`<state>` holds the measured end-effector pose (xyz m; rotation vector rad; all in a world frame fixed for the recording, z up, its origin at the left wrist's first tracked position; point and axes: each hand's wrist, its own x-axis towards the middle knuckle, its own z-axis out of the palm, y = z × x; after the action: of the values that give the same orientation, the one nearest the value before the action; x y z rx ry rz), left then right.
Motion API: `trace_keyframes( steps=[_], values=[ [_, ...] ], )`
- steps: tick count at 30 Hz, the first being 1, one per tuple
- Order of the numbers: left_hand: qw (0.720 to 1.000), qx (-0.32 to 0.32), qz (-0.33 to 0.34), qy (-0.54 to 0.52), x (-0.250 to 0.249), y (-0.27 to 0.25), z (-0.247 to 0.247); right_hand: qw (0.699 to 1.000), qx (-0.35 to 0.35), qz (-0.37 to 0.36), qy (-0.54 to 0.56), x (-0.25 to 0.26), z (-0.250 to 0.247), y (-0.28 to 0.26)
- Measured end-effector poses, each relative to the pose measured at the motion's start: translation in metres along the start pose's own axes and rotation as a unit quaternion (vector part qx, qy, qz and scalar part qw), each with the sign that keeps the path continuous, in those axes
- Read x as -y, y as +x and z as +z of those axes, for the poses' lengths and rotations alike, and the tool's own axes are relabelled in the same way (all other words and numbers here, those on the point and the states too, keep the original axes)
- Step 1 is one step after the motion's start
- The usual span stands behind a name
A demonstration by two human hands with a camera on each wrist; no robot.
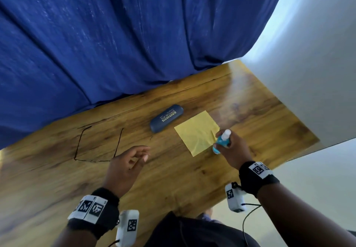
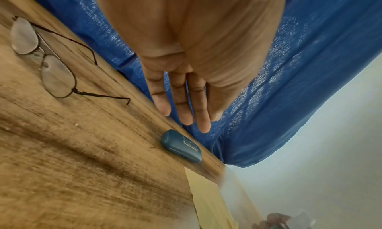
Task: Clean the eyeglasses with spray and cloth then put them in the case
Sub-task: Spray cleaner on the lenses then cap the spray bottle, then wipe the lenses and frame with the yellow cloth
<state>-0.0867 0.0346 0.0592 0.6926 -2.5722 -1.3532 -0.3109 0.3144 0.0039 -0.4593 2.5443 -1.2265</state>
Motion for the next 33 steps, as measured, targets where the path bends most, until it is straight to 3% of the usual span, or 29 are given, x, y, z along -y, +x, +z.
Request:
trace_keyframes(
  steps=[6, 10, 18, 20, 25, 29, 31, 33],
  values=[
    [0.999, -0.002, -0.037, 0.025, 0.008, 0.002, 0.0, 0.999, 0.026, -0.015, 0.022, -0.013, 0.006, -0.007],
    [0.996, -0.037, -0.077, 0.036, 0.014, 0.001, -0.003, 0.998, 0.028, -0.055, 0.019, -0.01, 0.001, -0.01],
    [0.964, -0.103, -0.193, 0.15, 0.044, 0.017, -0.028, 0.971, -0.083, -0.22, -0.04, 0.059, -0.035, -0.015],
    [0.948, -0.088, -0.204, 0.226, 0.059, 0.03, -0.037, 0.957, -0.095, -0.27, -0.043, 0.087, -0.035, -0.014],
    [0.881, 0.031, -0.243, 0.406, 0.082, 0.05, -0.064, 0.932, -0.085, -0.351, -0.024, 0.138, -0.017, -0.006],
    [0.859, 0.052, -0.226, 0.456, 0.103, 0.046, -0.084, 0.944, -0.04, -0.326, 0.0, 0.147, 0.007, 0.004],
    [0.86, 0.037, -0.194, 0.47, 0.113, 0.044, -0.09, 0.964, 0.0, -0.266, -0.007, 0.137, 0.031, 0.013],
    [0.869, 0.019, -0.174, 0.463, 0.119, 0.043, -0.092, 0.979, 0.089, -0.17, -0.067, 0.113, 0.058, 0.027]
  ],
)
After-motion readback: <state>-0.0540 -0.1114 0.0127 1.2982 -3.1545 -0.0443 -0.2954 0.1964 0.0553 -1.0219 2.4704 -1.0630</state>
